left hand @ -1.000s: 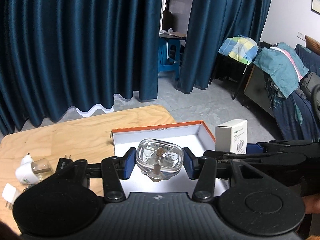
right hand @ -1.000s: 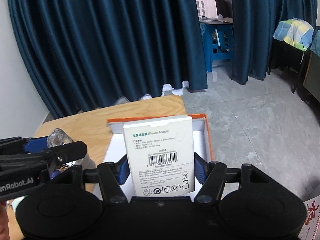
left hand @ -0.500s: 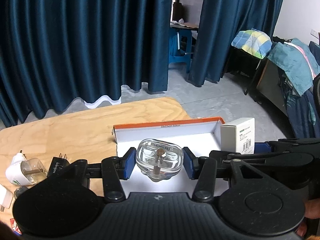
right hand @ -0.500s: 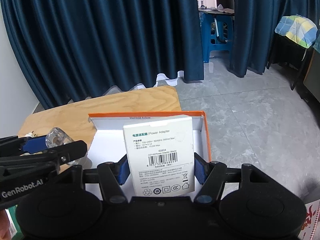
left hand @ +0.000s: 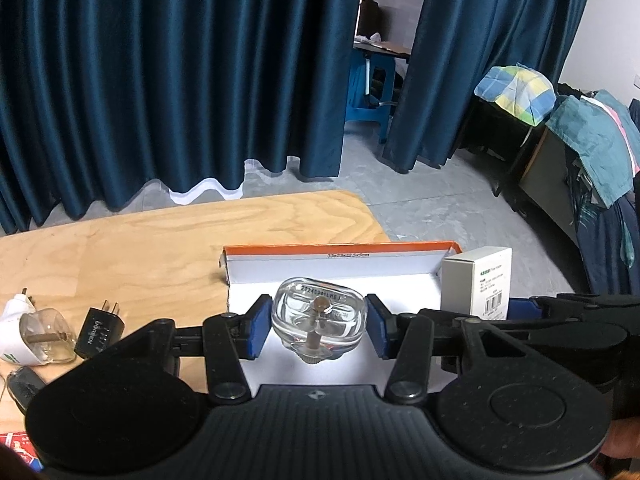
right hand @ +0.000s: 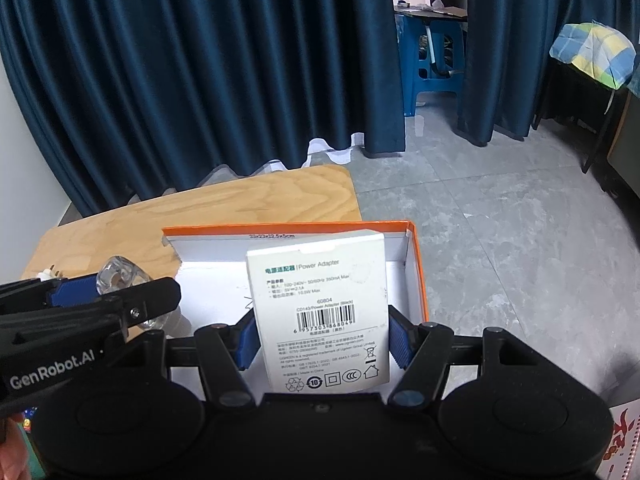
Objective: Organize rigid objects
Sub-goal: 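Carry the bottle and adapter box with both grippers over the open white box, then lower both items into the white box and open both grippers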
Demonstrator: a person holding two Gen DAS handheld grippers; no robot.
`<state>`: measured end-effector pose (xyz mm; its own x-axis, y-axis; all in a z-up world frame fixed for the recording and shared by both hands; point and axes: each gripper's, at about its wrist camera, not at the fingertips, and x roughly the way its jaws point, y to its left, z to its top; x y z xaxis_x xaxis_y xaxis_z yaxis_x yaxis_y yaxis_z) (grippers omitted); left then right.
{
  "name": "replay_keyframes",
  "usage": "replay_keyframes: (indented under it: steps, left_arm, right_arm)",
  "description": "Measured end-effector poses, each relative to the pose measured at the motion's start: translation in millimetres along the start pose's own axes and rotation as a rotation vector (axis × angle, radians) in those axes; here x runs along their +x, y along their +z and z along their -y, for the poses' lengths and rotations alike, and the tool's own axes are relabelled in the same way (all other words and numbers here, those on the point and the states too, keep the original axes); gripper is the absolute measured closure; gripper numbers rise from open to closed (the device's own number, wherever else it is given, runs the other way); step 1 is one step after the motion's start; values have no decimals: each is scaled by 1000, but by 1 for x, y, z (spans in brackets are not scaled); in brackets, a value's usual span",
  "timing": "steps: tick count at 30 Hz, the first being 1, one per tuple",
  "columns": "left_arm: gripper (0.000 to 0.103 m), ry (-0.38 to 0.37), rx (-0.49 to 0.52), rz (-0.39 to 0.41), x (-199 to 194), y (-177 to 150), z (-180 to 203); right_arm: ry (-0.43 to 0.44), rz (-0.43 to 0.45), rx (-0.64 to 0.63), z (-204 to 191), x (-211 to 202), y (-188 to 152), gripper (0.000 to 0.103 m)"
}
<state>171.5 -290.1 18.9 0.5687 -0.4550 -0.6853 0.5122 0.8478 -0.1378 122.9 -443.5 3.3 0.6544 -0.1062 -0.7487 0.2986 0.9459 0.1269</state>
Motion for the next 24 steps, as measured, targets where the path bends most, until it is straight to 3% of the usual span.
replay_keyframes:
  steps: [24]
  left_arm:
    - [53, -15, -37, -21, 23, 2, -12]
  right_arm:
    - [-25, -45, 23, 2, 34, 12, 27]
